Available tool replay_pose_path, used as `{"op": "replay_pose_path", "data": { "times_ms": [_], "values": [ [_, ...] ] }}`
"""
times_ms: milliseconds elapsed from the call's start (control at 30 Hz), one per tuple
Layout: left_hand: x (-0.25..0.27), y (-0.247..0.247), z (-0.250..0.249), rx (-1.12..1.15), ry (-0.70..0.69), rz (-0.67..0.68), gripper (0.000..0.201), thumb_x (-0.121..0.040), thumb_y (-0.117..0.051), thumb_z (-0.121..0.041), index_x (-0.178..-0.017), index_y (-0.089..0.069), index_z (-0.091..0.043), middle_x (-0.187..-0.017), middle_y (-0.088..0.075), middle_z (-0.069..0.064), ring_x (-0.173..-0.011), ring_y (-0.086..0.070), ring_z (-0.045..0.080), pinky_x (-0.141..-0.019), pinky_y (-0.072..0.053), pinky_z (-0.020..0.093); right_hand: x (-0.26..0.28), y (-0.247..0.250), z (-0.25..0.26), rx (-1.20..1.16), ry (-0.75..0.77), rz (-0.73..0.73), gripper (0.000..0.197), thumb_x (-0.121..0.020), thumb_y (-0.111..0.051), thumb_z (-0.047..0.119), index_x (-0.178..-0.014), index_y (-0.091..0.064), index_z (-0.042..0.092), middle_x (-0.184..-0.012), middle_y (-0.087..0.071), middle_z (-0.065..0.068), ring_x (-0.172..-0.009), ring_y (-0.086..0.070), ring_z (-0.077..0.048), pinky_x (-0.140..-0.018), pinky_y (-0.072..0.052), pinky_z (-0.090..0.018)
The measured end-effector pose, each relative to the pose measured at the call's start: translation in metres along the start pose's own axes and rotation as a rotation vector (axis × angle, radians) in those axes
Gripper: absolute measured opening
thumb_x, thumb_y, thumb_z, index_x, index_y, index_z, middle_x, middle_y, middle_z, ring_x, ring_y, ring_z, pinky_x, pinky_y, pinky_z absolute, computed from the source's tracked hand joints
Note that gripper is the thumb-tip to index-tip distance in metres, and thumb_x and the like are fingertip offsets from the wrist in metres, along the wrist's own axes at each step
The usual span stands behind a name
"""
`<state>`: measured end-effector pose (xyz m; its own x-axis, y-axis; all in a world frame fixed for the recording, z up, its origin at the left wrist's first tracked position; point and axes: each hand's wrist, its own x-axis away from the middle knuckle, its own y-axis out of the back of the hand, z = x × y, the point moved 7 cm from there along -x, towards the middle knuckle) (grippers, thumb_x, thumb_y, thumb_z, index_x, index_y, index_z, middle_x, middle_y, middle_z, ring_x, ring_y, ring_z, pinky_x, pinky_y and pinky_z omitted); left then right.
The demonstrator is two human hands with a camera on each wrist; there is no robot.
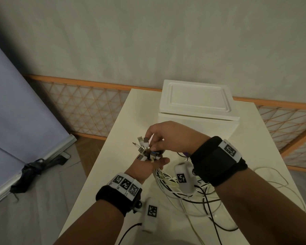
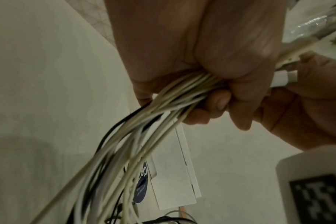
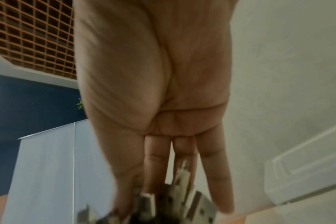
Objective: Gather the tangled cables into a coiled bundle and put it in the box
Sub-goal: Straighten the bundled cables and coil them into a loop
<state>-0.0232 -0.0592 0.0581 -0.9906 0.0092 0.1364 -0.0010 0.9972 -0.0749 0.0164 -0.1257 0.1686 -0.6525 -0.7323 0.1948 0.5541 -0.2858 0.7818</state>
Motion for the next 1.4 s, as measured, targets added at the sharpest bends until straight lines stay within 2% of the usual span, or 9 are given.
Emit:
{"op": "replay_pose_path", "data": {
  "times_ms": [167, 400, 633, 733, 967, 1067, 1167, 1300, 1400],
  "values": [
    [0.001, -0.007, -0.004, -0.051, 0.004, 0.074, 0.016, -0.071, -0.078, -0.013, -0.066, -0.062, -0.014, -0.062, -0.061, 0.002, -0.058, -0.057, 0.016, -0.063, -0.050, 0.030, -0.003, 0.001, 0.001, -0.085, 0.047, -0.164, 0.020, -0.090, -0.059, 0.010, -0.109, -0.057, 0.016, -0.085, -0.067, 0.004, -0.075, -0.059, -0.006, -0.061, -0.042, -0.009],
    [0.003, 0.000, -0.006, -0.024, 0.039, -0.008, 0.017, -0.076, -0.077, -0.007, -0.091, -0.070, -0.008, -0.080, -0.072, -0.001, -0.075, -0.067, 0.010, -0.069, -0.052, 0.020, -0.009, -0.010, -0.009, -0.352, 0.108, -0.352, 0.022, -0.093, -0.052, 0.004, -0.109, -0.060, 0.017, -0.079, -0.060, 0.013, -0.074, -0.056, 0.001, -0.075, -0.045, -0.017],
    [0.006, -0.012, -0.007, -0.105, 0.071, 0.071, 0.035, -0.080, -0.068, 0.007, -0.100, -0.060, -0.020, -0.094, -0.063, -0.011, -0.093, -0.062, -0.001, -0.080, -0.049, 0.013, -0.011, -0.026, 0.011, -0.173, 0.275, -0.219, 0.031, -0.096, -0.052, 0.033, -0.123, -0.062, 0.021, -0.119, -0.061, 0.007, -0.107, -0.054, -0.004, -0.092, -0.040, -0.014],
    [0.006, -0.011, -0.011, -0.120, 0.085, 0.072, 0.026, -0.080, -0.065, 0.011, -0.089, -0.064, -0.014, -0.077, -0.065, -0.010, -0.071, -0.062, -0.007, -0.061, -0.046, 0.006, -0.012, -0.028, 0.012, -0.015, 0.300, -0.201, 0.026, -0.095, -0.054, 0.030, -0.113, -0.070, 0.019, -0.107, -0.069, 0.006, -0.095, -0.054, 0.001, -0.085, -0.041, -0.014],
    [0.011, -0.020, -0.016, -0.027, 0.048, 0.104, 0.027, -0.076, -0.065, 0.016, -0.081, -0.065, -0.010, -0.072, -0.069, -0.009, -0.070, -0.066, -0.003, -0.060, -0.049, 0.011, -0.006, -0.028, 0.013, 0.132, 0.295, -0.197, 0.045, -0.097, -0.044, 0.045, -0.070, -0.064, 0.016, -0.062, -0.056, 0.012, -0.065, -0.053, -0.004, -0.070, -0.046, -0.027],
    [0.006, -0.014, -0.008, 0.034, 0.070, 0.047, 0.015, -0.063, -0.075, 0.000, -0.066, -0.067, -0.012, -0.062, -0.065, 0.000, -0.065, -0.061, 0.017, -0.059, -0.046, 0.025, -0.007, -0.022, -0.005, -0.139, 0.157, -0.260, 0.046, -0.095, -0.036, 0.055, -0.098, -0.070, 0.024, -0.094, -0.070, 0.009, -0.087, -0.062, -0.001, -0.084, -0.047, -0.023],
    [0.002, -0.006, 0.002, 0.073, 0.151, 0.017, 0.022, -0.049, -0.076, -0.027, -0.043, -0.057, -0.019, -0.047, -0.050, -0.001, -0.053, -0.047, 0.014, -0.068, -0.039, 0.032, -0.007, -0.023, -0.030, -0.659, 0.008, -0.269, 0.051, -0.095, -0.031, 0.057, -0.134, -0.051, 0.030, -0.136, -0.055, 0.009, -0.122, -0.050, -0.002, -0.108, -0.035, -0.025],
    [0.004, -0.014, -0.004, 0.141, 0.173, 0.084, 0.016, -0.050, -0.075, -0.030, -0.055, -0.068, -0.016, -0.057, -0.046, 0.009, -0.070, -0.043, 0.025, -0.083, -0.038, 0.040, -0.005, -0.040, -0.032, -0.727, -0.022, -0.152, 0.044, -0.099, -0.029, 0.049, -0.133, -0.053, 0.032, -0.131, -0.058, 0.012, -0.121, -0.050, 0.000, -0.098, -0.035, -0.012],
    [0.001, -0.012, -0.007, 0.214, 0.123, 0.053, 0.016, -0.057, -0.076, -0.019, -0.067, -0.068, -0.009, -0.067, -0.048, 0.013, -0.062, -0.048, 0.022, -0.071, -0.043, 0.036, -0.005, -0.032, -0.028, -0.596, 0.037, -0.276, 0.034, -0.097, -0.048, 0.037, -0.130, -0.054, 0.030, -0.128, -0.055, 0.012, -0.115, -0.051, 0.000, -0.095, -0.037, -0.013]
  ]
}}
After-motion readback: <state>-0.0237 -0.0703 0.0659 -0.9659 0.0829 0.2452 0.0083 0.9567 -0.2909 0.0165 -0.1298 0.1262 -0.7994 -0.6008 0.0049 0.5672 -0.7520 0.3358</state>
